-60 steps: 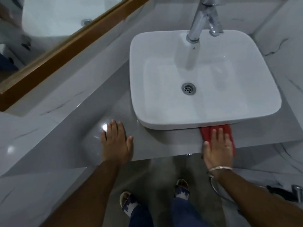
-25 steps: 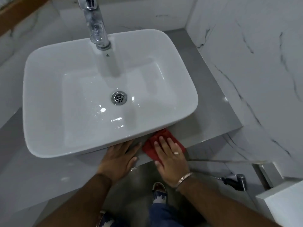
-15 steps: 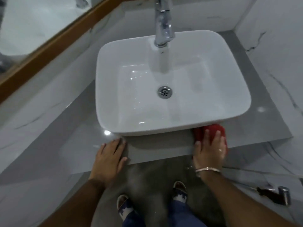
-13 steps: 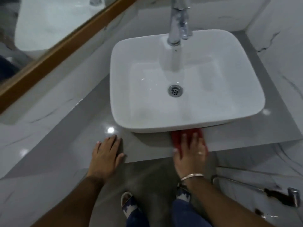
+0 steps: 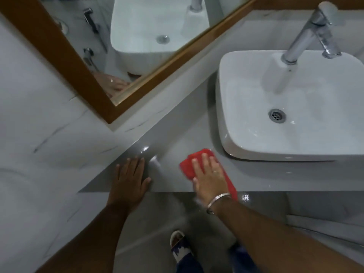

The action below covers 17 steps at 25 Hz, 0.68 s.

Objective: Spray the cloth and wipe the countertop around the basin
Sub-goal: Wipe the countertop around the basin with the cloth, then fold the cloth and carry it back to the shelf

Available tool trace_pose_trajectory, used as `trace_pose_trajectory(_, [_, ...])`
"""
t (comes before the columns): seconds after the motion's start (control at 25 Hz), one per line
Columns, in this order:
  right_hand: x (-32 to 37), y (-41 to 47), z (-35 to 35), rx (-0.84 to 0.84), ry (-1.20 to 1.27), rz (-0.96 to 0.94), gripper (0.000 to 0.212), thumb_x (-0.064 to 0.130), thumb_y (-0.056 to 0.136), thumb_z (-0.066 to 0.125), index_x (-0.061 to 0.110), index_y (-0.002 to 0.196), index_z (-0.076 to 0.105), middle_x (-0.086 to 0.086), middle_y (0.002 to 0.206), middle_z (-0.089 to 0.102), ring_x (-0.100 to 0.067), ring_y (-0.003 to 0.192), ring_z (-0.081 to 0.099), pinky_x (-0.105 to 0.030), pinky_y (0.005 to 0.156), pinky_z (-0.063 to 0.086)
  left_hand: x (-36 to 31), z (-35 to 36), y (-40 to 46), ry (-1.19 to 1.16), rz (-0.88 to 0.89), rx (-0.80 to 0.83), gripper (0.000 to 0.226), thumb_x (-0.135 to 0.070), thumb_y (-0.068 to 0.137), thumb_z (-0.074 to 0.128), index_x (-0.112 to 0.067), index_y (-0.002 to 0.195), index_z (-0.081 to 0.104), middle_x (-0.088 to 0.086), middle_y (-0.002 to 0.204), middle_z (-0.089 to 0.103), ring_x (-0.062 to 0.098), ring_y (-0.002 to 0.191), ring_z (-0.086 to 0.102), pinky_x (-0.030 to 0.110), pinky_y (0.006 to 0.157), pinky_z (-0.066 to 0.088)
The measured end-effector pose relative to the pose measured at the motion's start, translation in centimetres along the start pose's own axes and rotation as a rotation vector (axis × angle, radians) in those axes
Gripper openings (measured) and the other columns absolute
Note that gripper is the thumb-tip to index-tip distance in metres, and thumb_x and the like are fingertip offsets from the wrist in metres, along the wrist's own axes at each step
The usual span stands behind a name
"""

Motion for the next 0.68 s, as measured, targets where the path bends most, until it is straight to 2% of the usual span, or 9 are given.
trace_pose_trajectory(0.08, [3.0, -0.5, 0.1, 0.059, -0.096, -0.379, 0.066, 0.041, 0.09, 0.047, 0.025, 0.151, 0.027, -0.017, 0.16, 0.021, -0.041, 0.145, 0.022, -0.053, 0.116, 0.019, -0.4, -0.7, 0.7, 0.008, 0.063, -0.034, 0.08, -0.059, 0.096, 0.019, -0.002, 0.147, 0.044, 0.024, 0.151, 0.047, 0.042, 0.141, 0.041, 0.064, 0.115, 0.03])
trace_pose_trajectory(0.16, [2.2, -0.6, -0.6, 0.058, -0.089, -0.437, 0.068, 0.047, 0.089, 0.05, 0.026, 0.15, 0.03, -0.016, 0.16, 0.023, -0.04, 0.145, 0.023, -0.054, 0.115, 0.021, -2.0, -1.4, 1.7, -0.009, 0.161, -0.107, 0.072, -0.052, 0.096, 0.03, 0.001, 0.139, 0.054, 0.025, 0.141, 0.057, 0.044, 0.132, 0.052, 0.064, 0.108, 0.038])
trace_pose_trajectory(0.2, [1.0, -0.8, -1.0, 0.046, -0.044, -0.357, 0.072, 0.053, 0.088, 0.05, 0.026, 0.151, 0.028, -0.016, 0.16, 0.022, -0.04, 0.145, 0.022, -0.055, 0.115, 0.022, -3.3, -1.6, 2.3, -0.031, 0.225, -0.142, 0.069, -0.051, 0.096, 0.032, 0.001, 0.134, 0.058, 0.025, 0.137, 0.06, 0.044, 0.128, 0.055, 0.062, 0.105, 0.041])
trace_pose_trajectory(0.32, [-4.2, -4.2, -1.7, -0.079, 0.084, 0.102, 0.081, 0.059, 0.085, 0.052, 0.023, 0.152, 0.022, -0.015, 0.161, 0.02, -0.037, 0.146, 0.021, -0.053, 0.114, 0.026, -8.9, -1.8, 4.2, -0.048, 0.414, -0.203, 0.058, -0.046, 0.091, 0.045, -0.005, 0.125, 0.066, 0.018, 0.127, 0.068, 0.04, 0.12, 0.063, 0.055, 0.098, 0.049])
trace_pose_trajectory(0.4, [-6.8, -6.5, -1.5, -0.164, 0.162, 0.369, 0.08, 0.058, 0.079, 0.063, 0.018, 0.143, 0.037, -0.016, 0.15, 0.038, -0.036, 0.134, 0.039, -0.051, 0.106, 0.038, -12.8, -1.0, 5.1, 0.01, 0.53, -0.165, 0.058, -0.049, 0.087, 0.055, -0.011, 0.129, 0.064, 0.013, 0.132, 0.067, 0.035, 0.123, 0.062, 0.05, 0.099, 0.05])
trace_pose_trajectory(0.44, [-7.6, -7.4, -1.3, -0.193, 0.186, 0.464, 0.073, 0.06, 0.074, 0.067, 0.019, 0.132, 0.049, -0.013, 0.136, 0.05, -0.034, 0.122, 0.05, -0.05, 0.098, 0.043, -14.6, -0.2, 5.5, 0.058, 0.599, -0.131, 0.06, -0.051, 0.086, 0.06, -0.014, 0.133, 0.062, 0.013, 0.137, 0.063, 0.034, 0.127, 0.058, 0.05, 0.102, 0.047])
trace_pose_trajectory(0.48, [-7.6, -7.7, -1.6, -0.227, 0.181, 0.507, 0.061, 0.062, 0.071, 0.07, 0.022, 0.116, 0.059, -0.009, 0.12, 0.056, -0.031, 0.107, 0.055, -0.047, 0.089, 0.046, -15.5, 0.5, 5.6, 0.105, 0.645, -0.094, 0.061, -0.051, 0.086, 0.063, -0.015, 0.135, 0.06, 0.014, 0.143, 0.058, 0.035, 0.132, 0.054, 0.051, 0.107, 0.044])
trace_pose_trajectory(0.56, [-7.2, -7.3, -2.2, -0.263, 0.114, 0.503, 0.042, 0.062, 0.066, 0.073, 0.026, 0.087, 0.065, -0.004, 0.096, 0.057, -0.027, 0.085, 0.057, -0.041, 0.075, 0.047, -15.9, 1.0, 5.9, 0.166, 0.69, -0.052, 0.053, -0.049, 0.086, 0.066, -0.016, 0.128, 0.065, 0.015, 0.149, 0.053, 0.036, 0.137, 0.048, 0.053, 0.112, 0.039])
trace_pose_trajectory(0.68, [-6.7, -7.0, -2.7, -0.202, 0.13, 0.433, 0.036, 0.058, 0.064, 0.077, 0.029, 0.071, 0.057, 0.001, 0.082, 0.056, -0.024, 0.075, 0.056, -0.036, 0.068, 0.045, -16.5, 0.4, 6.2, 0.227, 0.754, 0.009, 0.039, -0.042, 0.08, 0.075, -0.011, 0.102, 0.072, 0.015, 0.135, 0.064, 0.036, 0.13, 0.056, 0.051, 0.108, 0.043])
Point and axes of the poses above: each hand's wrist, its own y-axis towards the middle knuckle, its own z-axis out of the palm, x = y × z, the point moved 7 cm from there along y, towards the middle knuckle
